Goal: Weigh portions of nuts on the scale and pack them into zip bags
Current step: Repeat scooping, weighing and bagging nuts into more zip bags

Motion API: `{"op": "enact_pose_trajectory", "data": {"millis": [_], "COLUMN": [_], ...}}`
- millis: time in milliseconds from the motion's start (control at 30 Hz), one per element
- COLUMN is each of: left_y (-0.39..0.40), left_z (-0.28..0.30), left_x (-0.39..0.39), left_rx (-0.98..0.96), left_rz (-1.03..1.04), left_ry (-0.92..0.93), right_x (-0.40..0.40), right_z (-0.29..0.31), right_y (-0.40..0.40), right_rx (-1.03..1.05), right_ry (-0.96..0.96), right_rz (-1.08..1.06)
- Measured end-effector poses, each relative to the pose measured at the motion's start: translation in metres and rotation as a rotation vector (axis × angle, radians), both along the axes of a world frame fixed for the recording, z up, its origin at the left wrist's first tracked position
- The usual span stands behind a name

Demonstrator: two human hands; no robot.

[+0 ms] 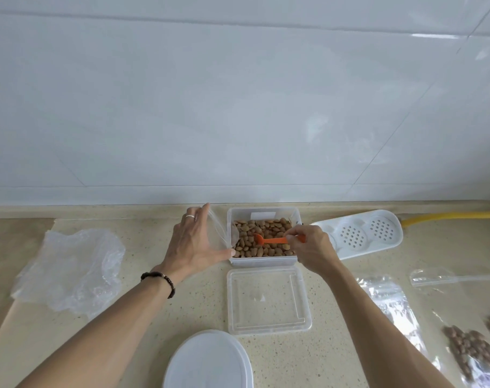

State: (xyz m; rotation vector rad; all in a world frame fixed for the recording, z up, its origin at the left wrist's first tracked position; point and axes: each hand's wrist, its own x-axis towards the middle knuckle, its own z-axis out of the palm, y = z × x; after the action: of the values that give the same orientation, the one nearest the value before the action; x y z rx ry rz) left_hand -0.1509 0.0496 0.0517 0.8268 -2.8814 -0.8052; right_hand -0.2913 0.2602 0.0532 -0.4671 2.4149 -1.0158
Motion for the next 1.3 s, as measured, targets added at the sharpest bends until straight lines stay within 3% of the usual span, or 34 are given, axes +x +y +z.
{"op": "enact_pose_trajectory", "data": {"millis": [167, 333, 633, 1000, 1300], "left_y": [0.002, 0.005, 0.015, 0.022, 0.022], "left_z": [0.004, 0.005, 0.010, 0.015, 0.013], "left_x": [-0.001, -0.004, -0.015, -0.031, -0.032], "left_rx": [-0.001, -0.002, 0.009, 0.036, 0.017], "left_rz": [-0.005, -0.024, -0.054, -0.075, -0.102], "left_ry": [0.011, 0.012, 0.017, 0.041, 0.067], "right_x": [0.000, -0.004, -0.009, -0.011, 0.012], "right_z": [-0.003, -0.001, 0.011, 0.069, 0.077], "right_y": [-0.002, 0.012, 0.031, 0.029, -0.013], "right_rx": [-0.074, -0.279, -0.404, -0.439, -0.073], "right_ry": [-0.099, -0.288, -0.305, -0.170, 0.213], "right_rz": [-0.086, -0.262, -0.330, -0.225, 0.150]}}
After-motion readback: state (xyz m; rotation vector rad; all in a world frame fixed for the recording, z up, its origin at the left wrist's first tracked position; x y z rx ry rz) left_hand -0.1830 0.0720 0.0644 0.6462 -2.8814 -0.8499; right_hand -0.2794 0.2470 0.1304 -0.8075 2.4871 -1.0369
